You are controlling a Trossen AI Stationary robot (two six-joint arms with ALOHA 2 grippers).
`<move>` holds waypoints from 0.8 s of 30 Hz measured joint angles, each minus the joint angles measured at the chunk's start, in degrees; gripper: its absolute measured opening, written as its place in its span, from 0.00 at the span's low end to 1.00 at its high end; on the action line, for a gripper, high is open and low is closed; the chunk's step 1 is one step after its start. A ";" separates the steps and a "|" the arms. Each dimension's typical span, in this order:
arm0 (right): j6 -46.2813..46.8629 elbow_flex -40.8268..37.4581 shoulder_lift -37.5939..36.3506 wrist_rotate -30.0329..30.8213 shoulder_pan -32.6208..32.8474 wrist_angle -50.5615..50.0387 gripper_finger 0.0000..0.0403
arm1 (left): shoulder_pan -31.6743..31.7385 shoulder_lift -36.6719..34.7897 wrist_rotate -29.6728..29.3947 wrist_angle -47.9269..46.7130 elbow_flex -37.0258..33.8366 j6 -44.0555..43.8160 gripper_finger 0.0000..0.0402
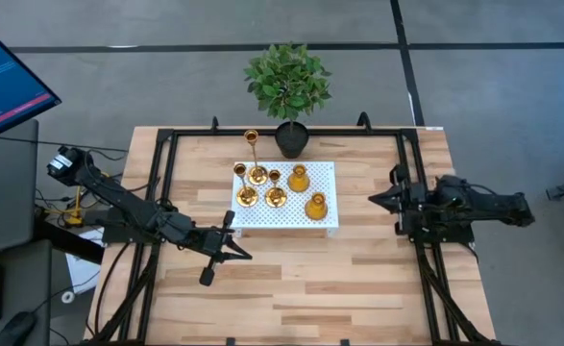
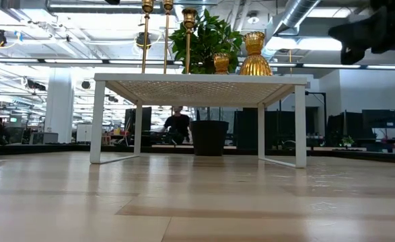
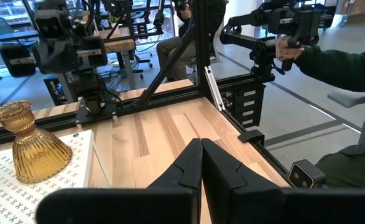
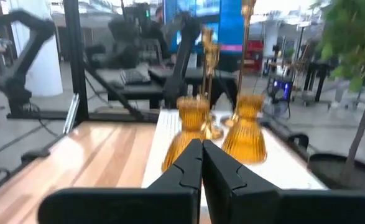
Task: Pick & Place candle stick holders
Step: Return to Home Position
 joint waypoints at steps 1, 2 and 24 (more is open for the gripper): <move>0.24 -0.53 0.00 0.00 0.00 -0.09 0.00 | 0.02 0.00 -0.02 0.02 0.00 0.00 0.01; 0.68 -0.85 0.01 0.01 0.00 -0.56 0.00 | 0.08 -0.02 -0.30 0.01 0.00 0.06 0.02; 2.56 -0.72 0.00 -0.02 0.00 -0.21 0.00 | 25.16 -6.73 19.30 -6.82 -0.02 -3.02 0.02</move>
